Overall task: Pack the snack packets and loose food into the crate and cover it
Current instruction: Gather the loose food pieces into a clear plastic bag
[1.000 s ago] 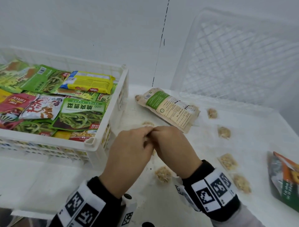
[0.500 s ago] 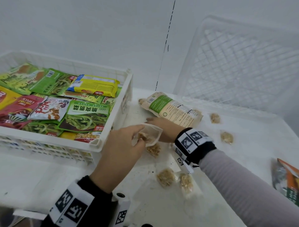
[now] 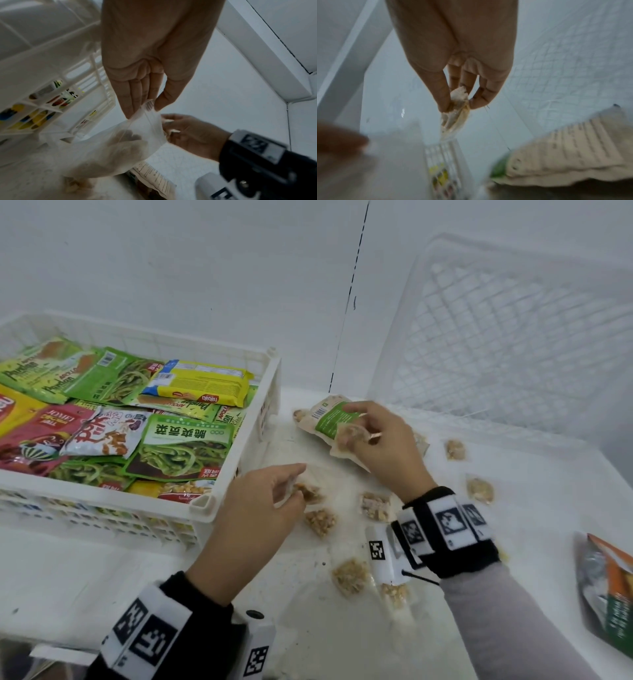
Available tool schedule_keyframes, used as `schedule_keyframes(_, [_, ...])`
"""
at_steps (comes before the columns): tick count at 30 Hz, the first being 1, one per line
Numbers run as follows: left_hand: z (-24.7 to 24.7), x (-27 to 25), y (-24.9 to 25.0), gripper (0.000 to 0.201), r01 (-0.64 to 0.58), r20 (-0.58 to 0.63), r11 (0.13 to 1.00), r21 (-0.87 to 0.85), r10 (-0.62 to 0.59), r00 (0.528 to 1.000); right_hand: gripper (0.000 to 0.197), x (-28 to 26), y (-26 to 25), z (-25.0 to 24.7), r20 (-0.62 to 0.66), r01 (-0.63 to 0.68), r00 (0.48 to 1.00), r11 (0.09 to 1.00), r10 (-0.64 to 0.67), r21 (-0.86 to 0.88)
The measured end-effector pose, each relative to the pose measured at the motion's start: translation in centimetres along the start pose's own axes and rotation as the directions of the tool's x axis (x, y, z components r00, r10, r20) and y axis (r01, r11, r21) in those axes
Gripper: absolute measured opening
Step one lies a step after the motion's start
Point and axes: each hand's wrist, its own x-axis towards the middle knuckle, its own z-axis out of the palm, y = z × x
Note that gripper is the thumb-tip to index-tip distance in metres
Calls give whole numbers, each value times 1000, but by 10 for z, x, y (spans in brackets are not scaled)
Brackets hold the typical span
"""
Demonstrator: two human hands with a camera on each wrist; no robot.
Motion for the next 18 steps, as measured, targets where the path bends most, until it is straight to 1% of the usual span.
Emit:
schedule_keyframes(1, [0,1,0,43,-3,-7,1000,7,3,1000,23,-6,-10,-6,-47,23,999,994,-18,106])
schedule_keyframes(2, [0,1,0,43,-6,-10,1000,18,6,1000,19,-13,-18,-10,-57,43,998,980,-32,196])
schedule_keyframes(3, [-1,2,-1,43,-10,-13,999,31,10,1000,18,-20,-26,-13,-37,55,998,963,-47,264])
schedule_keyframes(4, [-1,3,0,43,-13,-14,999,46,13,1000,16,-27,-32,-13,1,67,998,955,-70,290])
schedule_keyframes(5, [-1,4,0,43,-18,-16,998,56,19,1000,14,-33,-36,-12,34,92,994,960,-105,265])
schedule_keyframes(8, [-1,6,3,44,-20,-37,996,83,24,999,8,-47,-38,1,105,215,971,976,-216,24])
schedule_keyframes(11, [0,4,7,40,-34,-53,993,114,40,998,6,-53,-35,15,146,316,946,929,-291,-195])
schedule_keyframes(13, [0,0,13,36,-54,-45,992,118,59,997,5,-56,-34,22,180,386,921,868,-345,-312])
schedule_keyframes(16, [1,-5,17,42,-92,-33,988,123,96,995,9,-60,-34,30,227,447,894,800,-386,-400])
schedule_keyframes(18, [1,-6,18,44,-80,-38,989,121,86,996,17,-58,-33,32,296,455,887,787,-355,-417])
